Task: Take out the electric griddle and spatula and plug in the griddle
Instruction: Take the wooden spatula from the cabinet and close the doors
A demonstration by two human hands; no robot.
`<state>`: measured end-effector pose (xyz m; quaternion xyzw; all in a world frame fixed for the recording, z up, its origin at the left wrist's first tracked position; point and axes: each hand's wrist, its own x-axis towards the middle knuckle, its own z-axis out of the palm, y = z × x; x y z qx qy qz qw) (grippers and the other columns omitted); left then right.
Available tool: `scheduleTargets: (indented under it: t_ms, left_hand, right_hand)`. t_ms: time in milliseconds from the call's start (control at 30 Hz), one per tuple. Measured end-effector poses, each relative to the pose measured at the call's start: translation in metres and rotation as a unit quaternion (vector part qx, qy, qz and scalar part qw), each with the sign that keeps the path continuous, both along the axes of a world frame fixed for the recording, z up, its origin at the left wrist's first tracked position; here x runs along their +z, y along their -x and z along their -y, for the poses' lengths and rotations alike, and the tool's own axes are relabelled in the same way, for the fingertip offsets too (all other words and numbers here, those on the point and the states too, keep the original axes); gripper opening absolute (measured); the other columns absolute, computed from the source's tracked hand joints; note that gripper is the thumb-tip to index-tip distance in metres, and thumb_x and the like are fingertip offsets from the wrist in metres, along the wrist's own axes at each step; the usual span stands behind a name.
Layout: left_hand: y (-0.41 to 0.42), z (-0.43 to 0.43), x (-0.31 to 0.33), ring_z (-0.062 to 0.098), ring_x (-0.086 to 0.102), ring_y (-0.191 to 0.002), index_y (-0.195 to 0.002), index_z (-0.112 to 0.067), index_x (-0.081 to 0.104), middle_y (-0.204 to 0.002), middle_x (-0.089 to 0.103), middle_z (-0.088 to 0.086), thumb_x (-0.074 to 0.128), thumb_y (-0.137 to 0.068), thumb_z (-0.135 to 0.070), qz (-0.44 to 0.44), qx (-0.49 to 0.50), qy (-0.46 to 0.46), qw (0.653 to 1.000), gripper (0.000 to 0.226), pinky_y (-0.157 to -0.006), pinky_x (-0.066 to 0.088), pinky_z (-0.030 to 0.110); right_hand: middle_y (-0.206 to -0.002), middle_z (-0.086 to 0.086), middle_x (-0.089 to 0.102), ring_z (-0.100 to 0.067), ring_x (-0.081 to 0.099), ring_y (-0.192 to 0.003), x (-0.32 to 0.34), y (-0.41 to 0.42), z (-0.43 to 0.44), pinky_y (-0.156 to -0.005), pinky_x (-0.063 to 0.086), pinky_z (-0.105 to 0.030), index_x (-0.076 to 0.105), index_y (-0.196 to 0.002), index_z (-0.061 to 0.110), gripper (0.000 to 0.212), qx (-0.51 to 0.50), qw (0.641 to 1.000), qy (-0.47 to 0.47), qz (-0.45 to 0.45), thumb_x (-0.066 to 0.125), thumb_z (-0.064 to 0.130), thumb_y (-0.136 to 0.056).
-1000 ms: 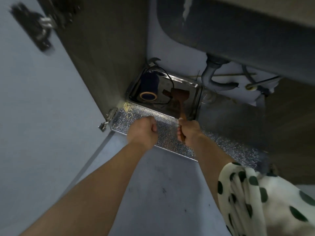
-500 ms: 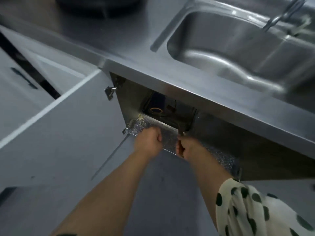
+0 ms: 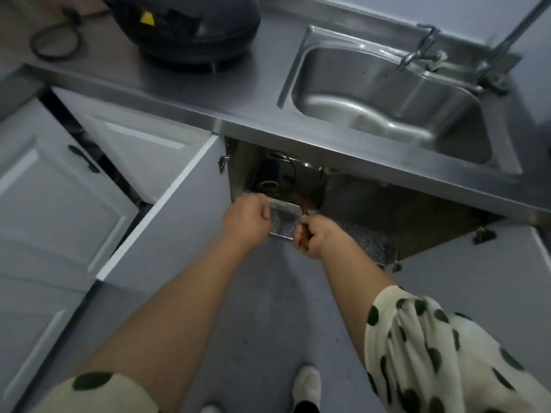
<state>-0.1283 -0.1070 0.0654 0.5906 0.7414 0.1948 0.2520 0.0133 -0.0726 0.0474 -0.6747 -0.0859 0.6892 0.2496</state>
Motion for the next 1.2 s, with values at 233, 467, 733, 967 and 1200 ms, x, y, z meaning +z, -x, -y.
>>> scheduleTargets:
  t_ms: [233, 467, 733, 967, 1200]
  left_hand:
    - [0.078, 0.049, 0.040, 0.032, 0.062, -0.084, -0.053, -0.021, 0.040, -0.082, 0.066, 0.007, 0.055, -0.074, -0.004, -0.029, -0.009, -0.004, 1.000, 0.031, -0.068, 0.047, 0.031]
    - [0.145, 0.078, 0.046, 0.037, 0.054, -0.103, -0.092, -0.002, 0.059, -0.112, 0.054, 0.020, 0.053, -0.080, 0.003, -0.090, 0.017, -0.006, 0.996, 0.014, -0.085, 0.048, 0.043]
    - [0.163, 0.088, 0.021, 0.040, 0.056, -0.108, -0.116, 0.008, 0.049, -0.120, 0.055, 0.025, 0.045, -0.090, -0.004, -0.082, 0.020, 0.162, 0.983, 0.029, -0.091, 0.049, 0.044]
    - [0.140, 0.091, 0.010, 0.039, 0.061, -0.099, -0.103, 0.007, 0.060, -0.109, 0.064, 0.024, 0.050, -0.088, -0.005, -0.092, 0.017, 0.136, 0.986, 0.021, -0.082, 0.051, 0.040]
    - [0.075, 0.087, 0.005, 0.040, 0.060, -0.102, -0.096, 0.004, 0.062, -0.109, 0.065, 0.023, 0.056, -0.085, -0.004, -0.049, 0.012, 0.110, 0.993, 0.015, -0.081, 0.047, 0.038]
  right_hand:
    - [-0.026, -0.001, 0.036, -0.010, 0.034, -0.018, 0.047, 0.046, 0.049, -0.030, 0.037, -0.010, 0.043, -0.072, 0.013, 0.029, -0.082, 0.995, 0.010, -0.058, 0.042, 0.016, -0.101]
    - [-0.027, -0.002, 0.037, -0.011, 0.035, -0.017, 0.065, 0.077, 0.082, -0.031, 0.037, -0.012, 0.043, -0.073, 0.013, 0.026, -0.142, 0.986, 0.017, -0.083, 0.044, 0.015, -0.099]
    - [-0.029, -0.001, 0.038, -0.010, 0.038, -0.020, 0.055, 0.078, 0.103, -0.030, 0.038, -0.013, 0.044, -0.071, 0.011, 0.028, -0.167, 0.983, 0.040, -0.058, 0.046, 0.013, -0.099]
    - [-0.027, -0.001, 0.039, -0.010, 0.036, -0.018, 0.054, 0.065, 0.111, -0.031, 0.039, -0.012, 0.044, -0.070, 0.011, 0.030, -0.179, 0.982, 0.035, -0.051, 0.044, 0.014, -0.099]
    - [-0.031, 0.001, 0.039, -0.008, 0.037, -0.023, 0.046, 0.027, 0.113, -0.034, 0.037, -0.010, 0.044, -0.069, 0.012, 0.029, -0.199, 0.978, 0.034, -0.054, 0.052, 0.021, -0.095]
